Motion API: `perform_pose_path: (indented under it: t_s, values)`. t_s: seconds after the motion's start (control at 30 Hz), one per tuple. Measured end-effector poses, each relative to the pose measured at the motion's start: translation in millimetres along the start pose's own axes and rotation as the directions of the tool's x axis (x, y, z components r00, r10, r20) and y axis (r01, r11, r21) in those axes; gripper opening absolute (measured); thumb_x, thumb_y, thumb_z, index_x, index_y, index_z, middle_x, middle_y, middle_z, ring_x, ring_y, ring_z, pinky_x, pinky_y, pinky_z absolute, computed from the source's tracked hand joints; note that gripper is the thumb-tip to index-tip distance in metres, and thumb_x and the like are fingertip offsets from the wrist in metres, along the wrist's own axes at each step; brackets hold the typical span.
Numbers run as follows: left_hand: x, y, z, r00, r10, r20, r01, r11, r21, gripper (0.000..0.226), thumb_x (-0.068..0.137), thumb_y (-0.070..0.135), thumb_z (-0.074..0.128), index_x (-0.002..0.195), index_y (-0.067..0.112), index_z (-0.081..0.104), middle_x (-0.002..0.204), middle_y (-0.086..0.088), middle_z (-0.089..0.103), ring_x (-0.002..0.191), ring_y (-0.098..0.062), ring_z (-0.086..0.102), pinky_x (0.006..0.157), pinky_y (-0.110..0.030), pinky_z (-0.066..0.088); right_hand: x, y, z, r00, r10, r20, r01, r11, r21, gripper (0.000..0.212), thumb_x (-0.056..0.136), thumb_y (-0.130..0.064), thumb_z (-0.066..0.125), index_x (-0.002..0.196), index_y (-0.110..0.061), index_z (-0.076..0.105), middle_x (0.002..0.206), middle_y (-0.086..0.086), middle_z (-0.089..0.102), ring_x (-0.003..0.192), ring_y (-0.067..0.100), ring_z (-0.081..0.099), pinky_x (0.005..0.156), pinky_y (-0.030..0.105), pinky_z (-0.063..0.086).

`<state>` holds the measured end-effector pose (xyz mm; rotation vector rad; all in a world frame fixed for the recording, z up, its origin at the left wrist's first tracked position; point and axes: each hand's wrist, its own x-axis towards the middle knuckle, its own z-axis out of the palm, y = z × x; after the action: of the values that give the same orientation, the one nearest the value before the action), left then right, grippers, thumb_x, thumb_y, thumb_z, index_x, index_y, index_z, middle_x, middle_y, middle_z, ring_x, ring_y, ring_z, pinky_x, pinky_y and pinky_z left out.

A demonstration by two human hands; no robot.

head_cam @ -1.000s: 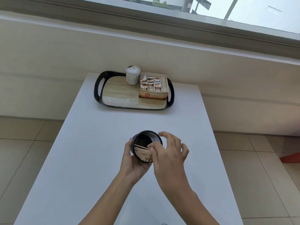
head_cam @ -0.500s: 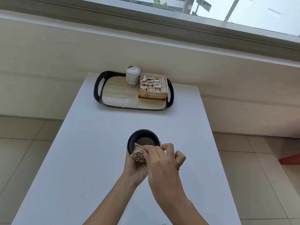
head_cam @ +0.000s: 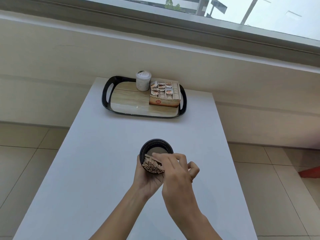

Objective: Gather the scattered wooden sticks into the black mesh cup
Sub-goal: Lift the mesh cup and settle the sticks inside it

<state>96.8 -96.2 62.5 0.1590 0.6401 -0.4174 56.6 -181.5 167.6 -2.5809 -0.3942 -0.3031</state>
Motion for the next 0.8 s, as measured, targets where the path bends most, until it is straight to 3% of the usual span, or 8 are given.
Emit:
perform_pose_path:
  t_s: [0.1, 0.17, 0.27, 0.4, 0.53, 0.63, 0.73, 0.8]
  values:
    - [-5.0, 3.3, 4.8, 0.991, 0.104, 0.083, -0.102, 0.995, -0.020, 0.037, 0.098, 0.030, 0.040, 0.128, 0.011, 0.050, 0.128, -0.013, 0.054, 0.123, -0.028, 0.052, 0.102, -0.036, 0.046, 3.2, 9.0, -3.1, 0.998, 0.014, -0.057, -0.009, 0.995, 0.101, 0.050, 0.084, -0.004, 0.033, 0.119, -0.027, 0.061, 0.112, -0.017, 0.058, 0.106, -0.001, 0.046, 0.088, 0.026, 0.024]
    - [-2.2, 4.7, 3.2, 0.990, 0.102, 0.095, -0.100, 0.995, -0.028, 0.037, 0.096, 0.028, 0.044, 0.124, 0.006, 0.055, 0.123, -0.013, 0.055, 0.113, -0.026, 0.054, 0.100, -0.030, 0.046, 5.7, 19.6, -4.3, 1.000, 0.012, -0.018, -0.008, 0.976, 0.219, 0.034, 0.094, -0.027, 0.045, 0.127, -0.028, 0.053, 0.125, -0.015, 0.051, 0.120, 0.003, 0.044, 0.099, 0.027, 0.027]
    - [-0.8, 5.3, -1.5, 0.993, 0.088, 0.082, -0.086, 0.996, -0.032, 0.046, 0.094, 0.033, 0.050, 0.132, 0.007, 0.053, 0.133, -0.012, 0.051, 0.122, -0.026, 0.048, 0.116, -0.031, 0.029, 11.7, 29.9, -0.8, 0.984, -0.001, 0.176, -0.063, 0.932, 0.356, 0.075, 0.080, -0.047, 0.070, 0.143, -0.025, 0.035, 0.143, -0.016, 0.033, 0.138, 0.002, 0.026, 0.112, 0.016, 0.021]
    - [-2.6, 2.1, 1.7, 0.991, 0.131, 0.031, -0.130, 0.991, -0.023, 0.046, 0.091, 0.034, 0.055, 0.126, 0.006, 0.059, 0.115, -0.016, 0.067, 0.100, -0.032, 0.068, 0.085, -0.038, 0.057, 14.7, 38.7, 15.6, 0.951, -0.016, 0.309, -0.110, 0.916, 0.385, 0.114, 0.062, -0.050, 0.084, 0.150, -0.020, 0.020, 0.149, -0.016, 0.019, 0.141, -0.004, 0.016, 0.114, 0.010, 0.019]
    - [-4.4, 3.0, -1.9, 0.991, 0.107, 0.080, -0.101, 0.992, -0.074, 0.040, 0.092, 0.033, 0.052, 0.120, 0.006, 0.060, 0.110, -0.016, 0.068, 0.097, -0.031, 0.067, 0.084, -0.036, 0.057, 10.3, 37.5, 27.0, 0.981, 0.002, 0.192, -0.076, 0.923, 0.377, 0.079, 0.070, -0.053, 0.075, 0.134, -0.023, 0.041, 0.147, -0.013, 0.020, 0.136, -0.003, 0.021, 0.106, 0.007, 0.024]
    - [-7.0, 7.1, -3.6, 0.986, 0.136, 0.100, -0.132, 0.990, -0.038, 0.034, 0.093, 0.032, 0.050, 0.117, 0.009, 0.059, 0.104, -0.013, 0.066, 0.096, -0.028, 0.063, 0.089, -0.033, 0.051, 6.4, 32.6, 28.2, 0.992, 0.051, 0.114, -0.077, 0.967, 0.243, 0.037, 0.094, -0.057, 0.037, 0.112, -0.031, 0.056, 0.152, -0.013, 0.016, 0.138, 0.004, 0.017, 0.108, 0.019, 0.019]
    - [-2.9, 9.8, -7.8, 0.975, 0.182, 0.132, -0.183, 0.983, -0.002, 0.036, 0.095, 0.034, 0.048, 0.112, 0.007, 0.064, 0.106, -0.014, 0.068, 0.096, -0.027, 0.065, 0.078, -0.034, 0.058, 14.8, 29.4, 24.6, 0.998, 0.055, 0.037, -0.057, 0.997, 0.060, 0.033, 0.101, -0.029, 0.036, 0.093, -0.020, 0.066, 0.155, 0.001, 0.024, 0.143, 0.017, 0.019, 0.114, 0.034, 0.022]
    - [-1.4, 9.0, -9.2, 0.973, 0.190, 0.133, -0.192, 0.981, 0.005, 0.042, 0.097, 0.039, 0.046, 0.103, 0.007, 0.072, 0.103, -0.013, 0.071, 0.089, -0.026, 0.070, 0.069, -0.034, 0.060, 28.3, 25.8, 21.0, 0.991, 0.039, 0.125, -0.020, 0.989, -0.149, 0.033, 0.101, -0.026, 0.039, 0.091, -0.016, 0.068, 0.158, 0.004, 0.019, 0.144, 0.023, 0.017, 0.114, 0.037, 0.020]
